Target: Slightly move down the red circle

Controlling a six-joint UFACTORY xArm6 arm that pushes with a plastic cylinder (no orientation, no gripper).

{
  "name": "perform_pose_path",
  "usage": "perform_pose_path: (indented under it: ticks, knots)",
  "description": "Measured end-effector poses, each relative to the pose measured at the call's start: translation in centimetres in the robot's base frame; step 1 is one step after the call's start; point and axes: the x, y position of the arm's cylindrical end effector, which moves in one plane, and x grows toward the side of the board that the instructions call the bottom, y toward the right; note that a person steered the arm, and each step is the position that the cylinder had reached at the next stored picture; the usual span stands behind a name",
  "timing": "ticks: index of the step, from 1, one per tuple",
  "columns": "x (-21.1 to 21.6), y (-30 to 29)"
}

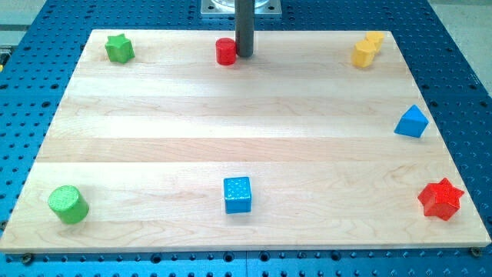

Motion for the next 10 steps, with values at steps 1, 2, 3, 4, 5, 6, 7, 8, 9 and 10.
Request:
perform_pose_path:
  ticks: [1, 2, 3, 4, 5, 6, 7, 8, 9, 10]
  knots:
    - [4.0, 0.0]
    - [6.8, -0.1]
    - [8.9, -0.1]
    - [9.3, 0.4]
    - [4.3, 0.6]
    - [5.1, 0.5]
    - [7.7, -2.7]
    - [7.5, -6.8]
    - [4.5, -5.6]
    - [3.1, -5.4]
